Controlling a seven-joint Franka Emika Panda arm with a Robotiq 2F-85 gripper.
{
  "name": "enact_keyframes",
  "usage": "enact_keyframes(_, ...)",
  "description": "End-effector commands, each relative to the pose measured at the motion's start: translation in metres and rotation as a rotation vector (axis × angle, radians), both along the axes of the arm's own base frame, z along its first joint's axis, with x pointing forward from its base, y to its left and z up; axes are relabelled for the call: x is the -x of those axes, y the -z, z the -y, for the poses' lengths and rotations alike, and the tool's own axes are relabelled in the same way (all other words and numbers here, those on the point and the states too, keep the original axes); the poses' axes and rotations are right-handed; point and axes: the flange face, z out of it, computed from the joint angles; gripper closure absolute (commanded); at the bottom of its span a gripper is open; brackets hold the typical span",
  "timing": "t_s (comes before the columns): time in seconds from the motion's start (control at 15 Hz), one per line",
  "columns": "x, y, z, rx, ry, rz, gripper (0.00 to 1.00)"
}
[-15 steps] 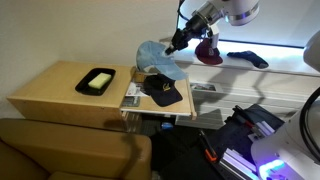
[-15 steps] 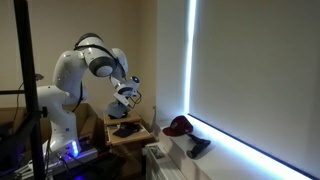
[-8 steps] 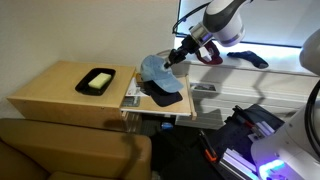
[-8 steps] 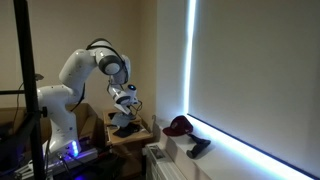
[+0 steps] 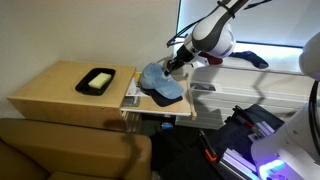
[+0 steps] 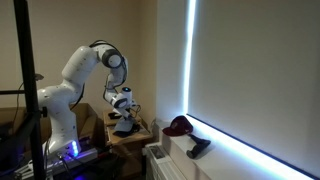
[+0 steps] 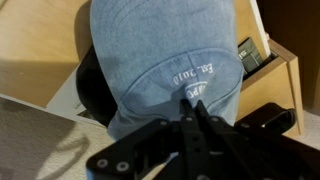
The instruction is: Put the blue cap on top of the black one in the drawer
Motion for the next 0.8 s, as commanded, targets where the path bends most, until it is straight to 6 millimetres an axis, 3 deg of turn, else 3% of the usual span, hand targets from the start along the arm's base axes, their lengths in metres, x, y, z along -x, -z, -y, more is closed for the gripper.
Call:
enact_keyframes(0.0, 0.008, 0.003, 0.005, 0.081, 0.054, -0.021, 0.81)
enact_keyframes(0.07, 0.01, 0.01, 0.004, 0.082, 0.06, -0.055, 0.68)
enact_keyframes(0.4, 0.013, 0.028, -0.012, -0.015, 0.107, -0.206, 0.34)
enact_keyframes(0.53, 0.009, 0.021, -0.015, -0.073, 0.127, -0.249, 0.19)
enact_keyframes(0.73, -0.002, -0.018, -0.005, -0.09, 0.183, -0.197, 0.0)
